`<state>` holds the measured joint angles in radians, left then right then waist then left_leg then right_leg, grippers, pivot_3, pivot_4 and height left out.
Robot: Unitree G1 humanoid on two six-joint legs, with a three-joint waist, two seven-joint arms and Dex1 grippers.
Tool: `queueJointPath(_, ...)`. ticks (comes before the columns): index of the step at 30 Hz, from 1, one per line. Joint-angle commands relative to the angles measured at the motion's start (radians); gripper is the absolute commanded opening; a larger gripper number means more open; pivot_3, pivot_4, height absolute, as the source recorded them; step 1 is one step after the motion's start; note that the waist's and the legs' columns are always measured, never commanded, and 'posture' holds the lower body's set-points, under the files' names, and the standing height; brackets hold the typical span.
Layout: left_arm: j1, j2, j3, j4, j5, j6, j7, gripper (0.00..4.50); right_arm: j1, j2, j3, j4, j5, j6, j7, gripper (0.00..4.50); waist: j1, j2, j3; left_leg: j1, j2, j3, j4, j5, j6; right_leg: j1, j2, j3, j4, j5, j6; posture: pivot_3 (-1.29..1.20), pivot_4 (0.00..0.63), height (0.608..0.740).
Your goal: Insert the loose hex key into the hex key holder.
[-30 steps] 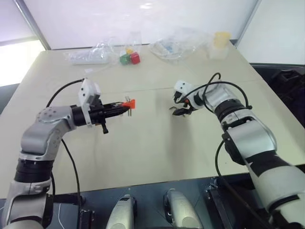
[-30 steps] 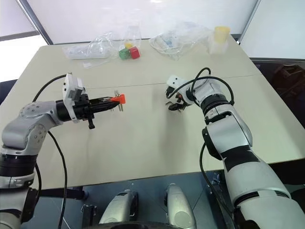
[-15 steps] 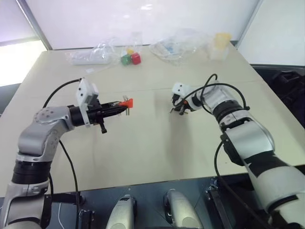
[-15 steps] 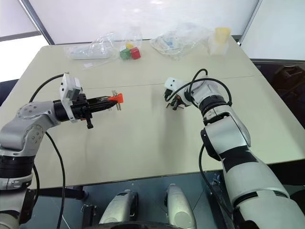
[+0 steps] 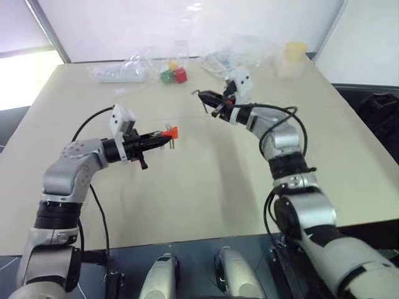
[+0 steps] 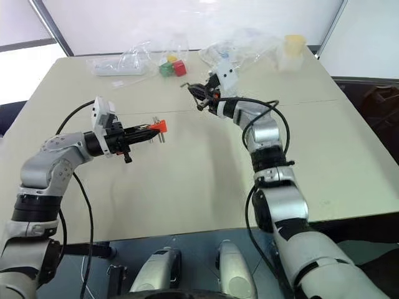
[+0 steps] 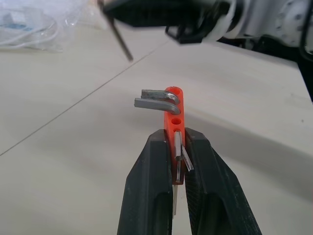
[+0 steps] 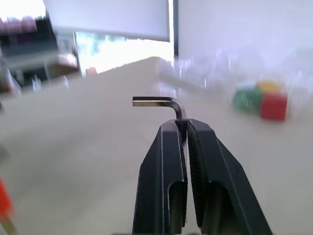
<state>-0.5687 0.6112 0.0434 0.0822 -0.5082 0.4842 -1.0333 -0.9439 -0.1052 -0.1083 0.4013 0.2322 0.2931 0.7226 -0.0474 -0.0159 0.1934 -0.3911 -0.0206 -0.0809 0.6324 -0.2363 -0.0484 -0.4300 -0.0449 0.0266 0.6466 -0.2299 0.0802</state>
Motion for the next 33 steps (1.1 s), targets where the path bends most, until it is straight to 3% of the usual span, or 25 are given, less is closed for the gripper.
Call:
queueJointPath(1,-0.055,-0.007,0.003,0.022,0.011,-0.034,-0.015,0.00,0.024,0.044,-0.009,-0.236,0.084,0.003,-0.062,0.02,0.003,0.000,0.000,0.000,0.000,0.000,0.000,0.000,0.000,0.000,0.000,0.000,0.000,0.000,0.000,0.00,0.150,0.740)
queueJointPath(8,-0.123,-0.035,0.021,0.068,0.006,-0.033,0.001,0.00,0.110,0.126,0.061,-0.384,0.092,-0.074,-0.142,0.02,0.002,0.000,0.000,0.000,0.000,0.000,0.000,0.000,0.000,0.000,0.001,-0.001,0.000,0.000,0.000,0.00,0.150,0.740)
queueJointPath(22,-0.133,-0.061,0.043,0.040,-0.012,-0.008,0.040,0.00,0.176,0.133,0.174,-0.312,0.063,-0.180,-0.147,0.02,0.003,0.000,0.000,0.000,0.000,0.000,0.000,0.000,0.000,0.000,0.001,0.000,0.000,0.000,0.000,0.00,0.150,0.740)
queueJointPath(33,-0.133,-0.056,0.050,0.027,-0.017,0.002,0.039,0.00,0.178,0.130,0.186,-0.299,0.067,-0.186,-0.157,0.02,0.003,0.000,0.000,0.000,0.000,0.000,0.000,0.000,0.000,0.000,0.001,0.000,0.000,0.000,0.000,0.00,0.150,0.740)
